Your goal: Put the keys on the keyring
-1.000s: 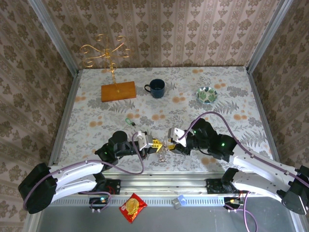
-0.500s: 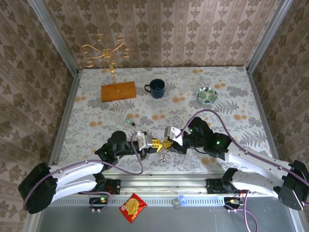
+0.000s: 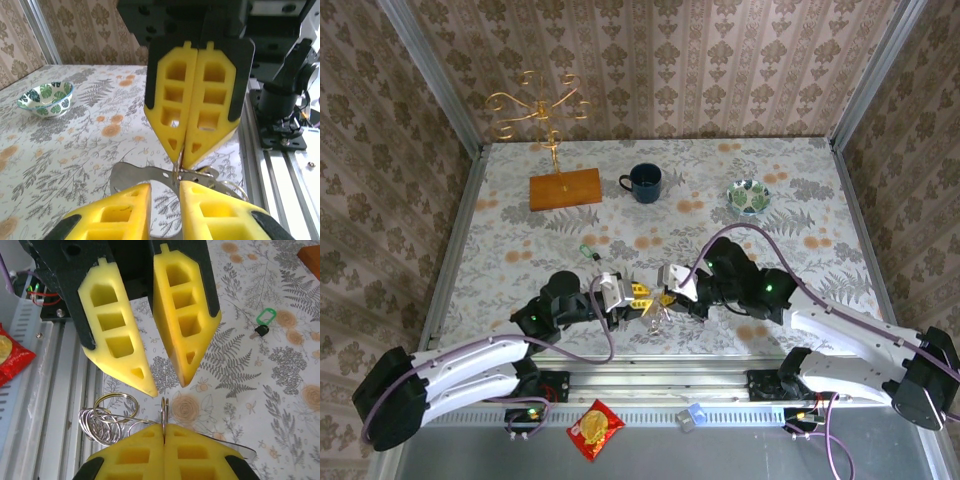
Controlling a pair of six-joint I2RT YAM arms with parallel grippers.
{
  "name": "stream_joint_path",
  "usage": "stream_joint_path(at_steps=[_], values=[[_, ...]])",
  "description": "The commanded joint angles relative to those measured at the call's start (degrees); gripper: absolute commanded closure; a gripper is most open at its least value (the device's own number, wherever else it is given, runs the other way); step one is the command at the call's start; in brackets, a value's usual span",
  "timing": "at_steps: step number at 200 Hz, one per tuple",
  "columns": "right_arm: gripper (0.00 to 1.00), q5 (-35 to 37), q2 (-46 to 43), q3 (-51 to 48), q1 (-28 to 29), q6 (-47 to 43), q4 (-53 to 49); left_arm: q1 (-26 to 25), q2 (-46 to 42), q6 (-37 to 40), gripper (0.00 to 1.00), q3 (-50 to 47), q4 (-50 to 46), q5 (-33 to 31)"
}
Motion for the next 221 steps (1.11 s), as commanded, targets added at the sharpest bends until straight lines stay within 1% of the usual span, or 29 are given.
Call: stream_joint_path(at_steps=[1, 21, 53, 87, 97, 137, 142, 148, 163, 174, 182, 199, 221], values=[[1.0, 2.09, 2.0, 5.3, 0.15, -5.25, -7.92, -0.09, -0.68, 4.68, 0.77, 4.45, -9.27, -0.41], [1.0, 3.36, 4.03, 8.43, 0.53, -6.85, -10.86, -0.04, 0.13, 5.81, 0.76, 6.11, -11.62, 0.48], [1.0, 4.49, 6.78, 12.68, 1.88, -9.26, -15.39, -0.1, 1.95, 6.21, 0.75, 7.67, -11.63, 1.6], [1.0, 4.38, 8.22, 15.19, 3.49, -11.05, -17.49, -0.07, 3.72, 7.56, 0.78, 9.15, -13.26, 2.09], [1.0, 4.28, 8.33, 15.52, 3.93, -11.53, -17.8, -0.07, 4.06, 8.01, 0.8, 9.54, -13.68, 2.22], [1.0, 4.52, 7.83, 15.09, 4.61, -12.08, -17.34, 0.0, 4.28, 8.1, 1.0, 10.37, -13.52, 3.48], [1.0, 4.54, 7.52, 14.79, 4.53, -11.58, -16.91, 0.0, 4.26, 7.99, 1.0, 10.32, -13.26, 3.58], [0.96, 4.31, 6.88, 14.16, 4.41, -10.76, -15.91, 0.06, 4.22, 7.77, 1.0, 10.15, -12.87, 3.8], [0.81, 2.61, 4.23, 11.63, 3.12, -8.0, -12.04, 0.26, 3.82, 6.6, 1.0, 9.25, -10.79, 4.33], [0.77, -0.03, 1.71, 8.86, 1.21, -5.22, -7.55, 0.37, 3.64, 5.28, 1.0, 8.17, -8.32, 4.87], [0.74, -1.92, -0.16, 6.67, -0.26, -3.32, -4.55, 0.36, 3.54, 4.31, 1.0, 7.3, -6.35, 5.29], [0.73, -5.29, -3.19, 2.4, -2.28, -0.13, 0.95, 0.43, 3.48, 2.32, 1.0, 5.41, -2.19, 5.8], [0.7, -7.51, -4.6, -1.31, -2.55, 3.21, 6.7, 0.43, 3.48, -0.12, 1.0, 3.04, 3.45, 6.23]])
